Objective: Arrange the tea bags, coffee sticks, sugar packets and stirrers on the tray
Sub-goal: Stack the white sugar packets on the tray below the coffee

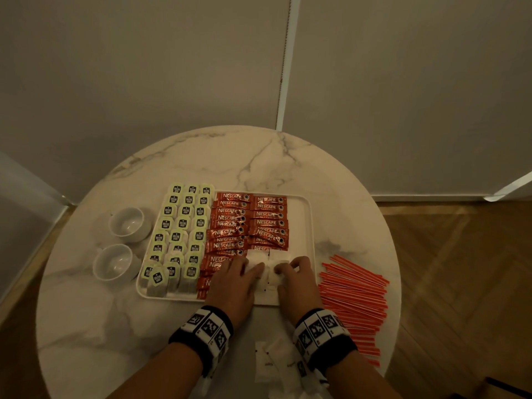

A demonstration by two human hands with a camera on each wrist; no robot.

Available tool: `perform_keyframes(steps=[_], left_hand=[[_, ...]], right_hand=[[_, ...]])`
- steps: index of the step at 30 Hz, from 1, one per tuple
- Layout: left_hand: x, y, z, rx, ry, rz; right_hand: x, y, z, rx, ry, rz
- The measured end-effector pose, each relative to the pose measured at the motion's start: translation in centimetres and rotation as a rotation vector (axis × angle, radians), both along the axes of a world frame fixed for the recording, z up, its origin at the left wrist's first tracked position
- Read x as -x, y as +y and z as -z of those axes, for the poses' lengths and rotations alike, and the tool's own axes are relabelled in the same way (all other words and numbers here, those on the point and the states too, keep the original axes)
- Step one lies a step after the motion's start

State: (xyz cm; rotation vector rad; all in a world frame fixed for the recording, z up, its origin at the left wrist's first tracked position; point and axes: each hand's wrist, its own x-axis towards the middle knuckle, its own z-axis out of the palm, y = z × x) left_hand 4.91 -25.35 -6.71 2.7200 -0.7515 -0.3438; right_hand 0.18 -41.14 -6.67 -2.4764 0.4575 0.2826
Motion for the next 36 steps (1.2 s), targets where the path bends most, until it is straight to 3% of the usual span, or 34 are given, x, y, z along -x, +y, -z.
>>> perform_keyframes(steps=[36], left_hand=[[-0.42, -0.73, -0.59, 0.000, 0.049, 0.038]], right_hand=[[-0.34, -0.03, -0.08, -0.007, -0.024, 0.012]])
